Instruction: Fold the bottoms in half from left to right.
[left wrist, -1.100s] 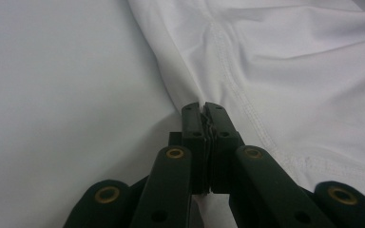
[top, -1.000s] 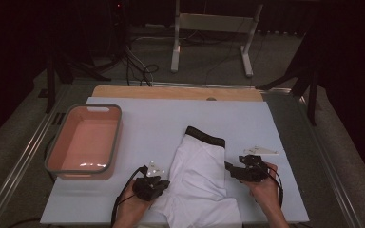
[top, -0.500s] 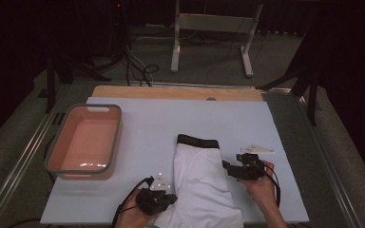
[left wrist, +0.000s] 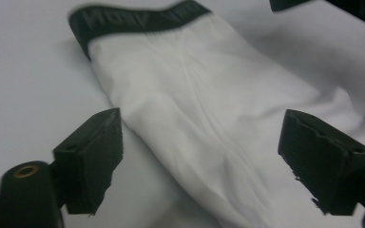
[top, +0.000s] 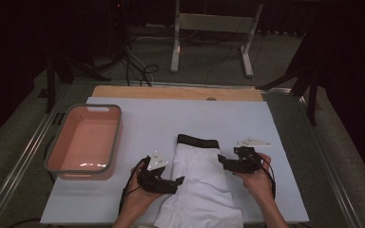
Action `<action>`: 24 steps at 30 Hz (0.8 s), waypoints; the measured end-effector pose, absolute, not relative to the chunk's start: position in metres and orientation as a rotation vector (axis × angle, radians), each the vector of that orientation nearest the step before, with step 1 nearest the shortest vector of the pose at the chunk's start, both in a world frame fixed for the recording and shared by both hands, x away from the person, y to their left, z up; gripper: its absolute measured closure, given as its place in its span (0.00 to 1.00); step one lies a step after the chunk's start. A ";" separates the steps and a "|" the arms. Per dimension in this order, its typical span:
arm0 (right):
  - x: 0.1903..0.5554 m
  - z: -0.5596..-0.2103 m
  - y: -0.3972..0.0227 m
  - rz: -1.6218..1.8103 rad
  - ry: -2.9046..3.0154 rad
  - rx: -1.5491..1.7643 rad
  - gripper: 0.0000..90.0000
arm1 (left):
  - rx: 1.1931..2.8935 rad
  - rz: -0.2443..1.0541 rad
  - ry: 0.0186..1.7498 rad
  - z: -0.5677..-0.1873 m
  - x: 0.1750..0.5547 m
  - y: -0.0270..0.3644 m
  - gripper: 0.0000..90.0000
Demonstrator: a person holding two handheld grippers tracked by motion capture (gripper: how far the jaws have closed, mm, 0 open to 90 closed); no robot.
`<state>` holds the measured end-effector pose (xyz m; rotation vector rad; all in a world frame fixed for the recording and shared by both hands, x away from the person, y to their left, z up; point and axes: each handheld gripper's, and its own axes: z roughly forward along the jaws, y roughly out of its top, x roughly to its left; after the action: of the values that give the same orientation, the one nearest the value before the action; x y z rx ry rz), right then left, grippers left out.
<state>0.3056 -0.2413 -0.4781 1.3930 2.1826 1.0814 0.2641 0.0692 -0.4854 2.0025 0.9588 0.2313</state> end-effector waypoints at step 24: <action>0.334 -0.480 -0.217 1.138 2.128 1.411 0.23 | 1.918 0.325 0.957 -0.479 0.331 0.058 0.00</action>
<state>0.3340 -0.2166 -0.4795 1.4112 2.1276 1.1379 0.3311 0.0582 -0.4786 1.9179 0.9574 0.3250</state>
